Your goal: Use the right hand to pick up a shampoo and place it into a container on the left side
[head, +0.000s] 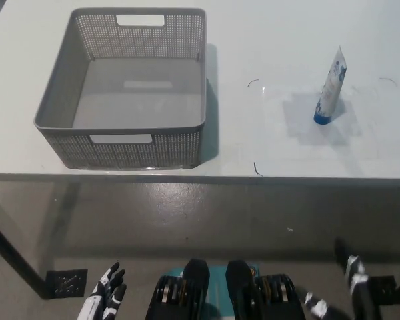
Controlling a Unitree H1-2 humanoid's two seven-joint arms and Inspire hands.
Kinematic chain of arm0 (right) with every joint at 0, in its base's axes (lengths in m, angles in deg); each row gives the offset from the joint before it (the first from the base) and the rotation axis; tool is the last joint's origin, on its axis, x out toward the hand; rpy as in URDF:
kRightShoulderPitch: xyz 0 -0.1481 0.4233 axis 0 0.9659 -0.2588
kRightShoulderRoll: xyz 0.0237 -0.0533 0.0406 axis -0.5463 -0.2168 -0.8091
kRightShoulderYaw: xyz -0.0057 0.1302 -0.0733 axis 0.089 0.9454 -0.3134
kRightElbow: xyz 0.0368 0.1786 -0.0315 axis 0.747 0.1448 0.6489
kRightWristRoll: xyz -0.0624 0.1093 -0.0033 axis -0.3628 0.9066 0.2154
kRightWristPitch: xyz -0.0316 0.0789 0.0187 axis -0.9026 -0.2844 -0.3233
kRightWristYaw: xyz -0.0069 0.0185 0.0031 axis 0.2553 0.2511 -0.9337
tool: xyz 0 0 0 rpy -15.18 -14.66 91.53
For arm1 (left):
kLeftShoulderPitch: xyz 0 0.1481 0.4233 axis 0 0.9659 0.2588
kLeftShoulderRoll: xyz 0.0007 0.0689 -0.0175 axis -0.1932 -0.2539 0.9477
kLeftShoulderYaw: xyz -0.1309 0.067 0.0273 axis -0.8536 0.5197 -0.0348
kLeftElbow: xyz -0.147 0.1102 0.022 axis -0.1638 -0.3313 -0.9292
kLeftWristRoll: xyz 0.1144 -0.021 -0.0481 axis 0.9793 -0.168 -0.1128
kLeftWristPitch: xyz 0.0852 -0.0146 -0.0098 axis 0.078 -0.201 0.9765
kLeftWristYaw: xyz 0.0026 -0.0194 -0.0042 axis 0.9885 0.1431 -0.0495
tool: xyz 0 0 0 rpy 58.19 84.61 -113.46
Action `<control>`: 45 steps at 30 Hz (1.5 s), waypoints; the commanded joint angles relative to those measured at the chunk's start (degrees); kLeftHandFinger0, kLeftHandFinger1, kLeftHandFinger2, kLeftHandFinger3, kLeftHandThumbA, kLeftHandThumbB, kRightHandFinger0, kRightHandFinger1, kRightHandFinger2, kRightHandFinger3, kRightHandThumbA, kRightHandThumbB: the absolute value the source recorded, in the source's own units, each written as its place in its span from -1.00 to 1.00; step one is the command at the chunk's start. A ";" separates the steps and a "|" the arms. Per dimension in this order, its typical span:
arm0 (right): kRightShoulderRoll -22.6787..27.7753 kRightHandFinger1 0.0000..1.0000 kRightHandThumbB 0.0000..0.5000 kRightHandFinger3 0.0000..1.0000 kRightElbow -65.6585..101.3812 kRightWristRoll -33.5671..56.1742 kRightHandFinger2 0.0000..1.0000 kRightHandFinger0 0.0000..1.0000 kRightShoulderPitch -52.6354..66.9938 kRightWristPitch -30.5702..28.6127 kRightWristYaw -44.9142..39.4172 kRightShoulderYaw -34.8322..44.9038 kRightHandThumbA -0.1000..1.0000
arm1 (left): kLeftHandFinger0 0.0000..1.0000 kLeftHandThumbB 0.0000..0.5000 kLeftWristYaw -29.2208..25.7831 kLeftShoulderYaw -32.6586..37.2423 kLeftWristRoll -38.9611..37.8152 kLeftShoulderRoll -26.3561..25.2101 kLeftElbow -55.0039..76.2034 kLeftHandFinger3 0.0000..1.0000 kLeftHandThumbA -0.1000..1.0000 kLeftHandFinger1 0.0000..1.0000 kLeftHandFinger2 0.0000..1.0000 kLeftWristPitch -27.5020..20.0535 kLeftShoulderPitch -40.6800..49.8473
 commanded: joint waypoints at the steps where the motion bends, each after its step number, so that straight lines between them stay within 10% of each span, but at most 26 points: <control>1: -0.01 1.00 0.11 1.00 7.22 -2.98 1.00 1.00 -2.76 1.89 2.04 1.83 1.00 | 1.00 -0.37 0.32 0.27 0.85 -0.64 1.06 1.00 0.74 1.00 1.00 -3.06 0.07; 12: 3.14 1.00 0.47 1.00 6.37 -1.60 1.00 1.00 -19.20 10.51 1.75 7.27 0.87 | 1.00 -0.29 0.41 0.33 1.42 -0.61 1.99 1.00 0.76 1.00 1.00 -2.22 1.49; 20: 6.55 1.00 0.26 1.00 -2.68 -2.28 1.00 1.00 -31.39 14.69 2.12 8.84 0.79 | 1.00 -0.34 0.80 0.23 0.42 -0.35 1.71 1.00 0.73 1.00 1.00 -2.92 2.18; 45: 9.95 1.00 0.69 1.00 -38.53 -1.36 1.00 1.00 -53.13 11.03 4.21 8.03 0.76 | 1.00 -0.23 0.83 0.30 1.14 -0.52 0.98 1.00 0.75 1.00 1.00 -3.31 2.44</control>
